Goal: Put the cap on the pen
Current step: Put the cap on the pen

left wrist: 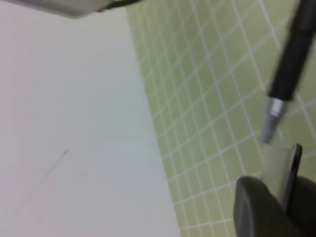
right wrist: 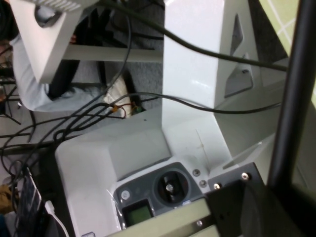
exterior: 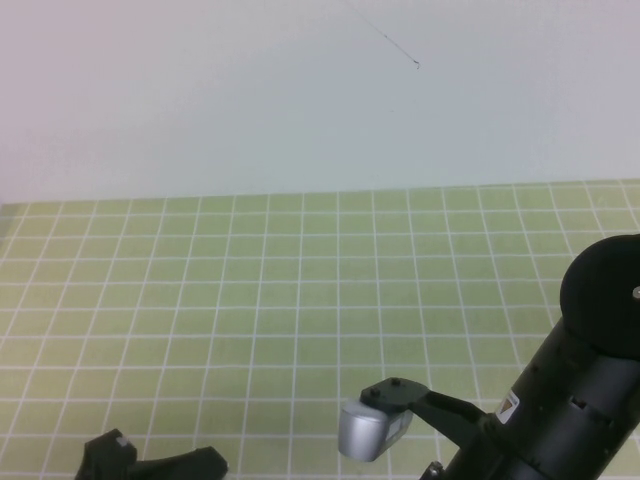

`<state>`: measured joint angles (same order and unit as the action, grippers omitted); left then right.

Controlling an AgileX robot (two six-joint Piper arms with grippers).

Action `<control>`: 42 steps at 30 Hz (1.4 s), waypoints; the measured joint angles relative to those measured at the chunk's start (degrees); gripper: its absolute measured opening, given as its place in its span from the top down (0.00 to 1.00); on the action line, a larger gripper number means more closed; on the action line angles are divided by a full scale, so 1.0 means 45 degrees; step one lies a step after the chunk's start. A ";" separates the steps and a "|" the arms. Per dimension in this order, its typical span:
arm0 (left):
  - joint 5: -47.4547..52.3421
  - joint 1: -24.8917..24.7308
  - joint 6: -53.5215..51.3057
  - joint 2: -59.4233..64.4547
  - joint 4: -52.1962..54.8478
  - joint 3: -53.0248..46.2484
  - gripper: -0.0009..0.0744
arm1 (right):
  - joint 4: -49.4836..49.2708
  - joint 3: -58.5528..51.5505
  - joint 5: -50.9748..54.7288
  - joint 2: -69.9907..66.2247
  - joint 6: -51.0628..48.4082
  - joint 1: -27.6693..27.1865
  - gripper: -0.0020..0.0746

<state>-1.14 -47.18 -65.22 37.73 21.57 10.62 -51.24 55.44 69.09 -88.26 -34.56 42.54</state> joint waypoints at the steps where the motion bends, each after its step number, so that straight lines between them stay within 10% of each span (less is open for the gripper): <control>1: 0.0126 0.0000 0.0000 -0.0048 0.0000 0.0000 0.99 | 0.0029 0.0000 0.0000 0.0000 0.0000 0.0000 0.90; 42: -0.0262 -0.0034 0.0111 -0.0847 0.0000 0.0000 0.99 | -0.0505 0.0815 0.0024 -0.0026 -0.0049 0.0000 0.90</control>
<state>-2.32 -47.33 -64.72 33.92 21.57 10.62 -53.52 59.11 69.20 -88.38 -34.78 42.54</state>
